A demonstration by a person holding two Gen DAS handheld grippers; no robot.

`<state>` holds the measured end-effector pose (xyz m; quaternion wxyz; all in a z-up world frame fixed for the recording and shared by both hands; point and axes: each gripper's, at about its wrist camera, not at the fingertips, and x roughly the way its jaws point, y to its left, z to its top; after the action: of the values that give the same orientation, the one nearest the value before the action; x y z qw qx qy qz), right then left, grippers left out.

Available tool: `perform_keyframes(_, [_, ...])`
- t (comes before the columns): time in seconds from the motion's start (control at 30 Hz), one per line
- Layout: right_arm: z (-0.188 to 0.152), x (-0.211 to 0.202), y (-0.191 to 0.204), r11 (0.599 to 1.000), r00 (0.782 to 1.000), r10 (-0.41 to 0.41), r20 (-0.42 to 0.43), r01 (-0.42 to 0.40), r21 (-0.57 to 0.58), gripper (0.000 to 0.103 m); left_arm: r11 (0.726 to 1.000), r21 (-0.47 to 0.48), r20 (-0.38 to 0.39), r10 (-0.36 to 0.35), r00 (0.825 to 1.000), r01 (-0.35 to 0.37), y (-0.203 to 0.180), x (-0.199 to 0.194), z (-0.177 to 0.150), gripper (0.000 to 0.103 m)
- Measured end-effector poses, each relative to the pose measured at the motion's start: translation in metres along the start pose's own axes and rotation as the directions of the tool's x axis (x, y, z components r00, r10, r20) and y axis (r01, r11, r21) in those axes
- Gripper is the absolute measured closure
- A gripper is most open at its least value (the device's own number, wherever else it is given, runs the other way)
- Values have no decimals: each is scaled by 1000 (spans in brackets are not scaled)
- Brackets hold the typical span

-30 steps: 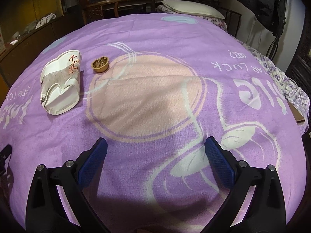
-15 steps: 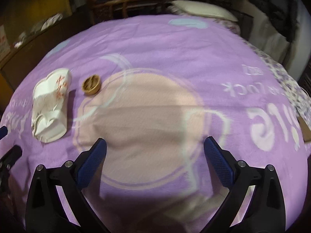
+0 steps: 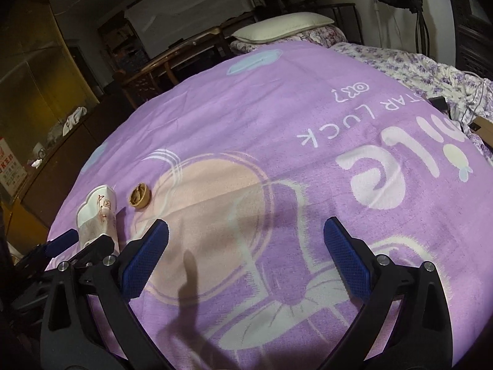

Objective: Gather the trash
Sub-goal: 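Move the left tool to the white paper cup while the right tool approaches the walnut shell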

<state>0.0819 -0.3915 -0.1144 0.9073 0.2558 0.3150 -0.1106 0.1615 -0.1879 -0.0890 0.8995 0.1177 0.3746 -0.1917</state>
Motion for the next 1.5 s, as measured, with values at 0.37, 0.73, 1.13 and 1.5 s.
perform_keyframes(0.37, [-2,-1,2,1000,1000,12,-7,-13,-19,7,991,-60,17,122,992,-120,84,-40,-37,6])
perform_keyframes(0.73, [-2,5,4,1000,999,8,-33,-9,-25,7,999,32,98,-35,995,32,61,1,1,6])
perform_keyframes(1.13, [-3,14,11,998,997,-38,-73,33,-61,6,981,-150,-44,-131,990,123,92,39,-6,6])
perform_keyframes(1.5, [-4,18,17,991,992,-95,-87,85,-107,6,936,-278,43,-214,976,218,118,27,-6,6])
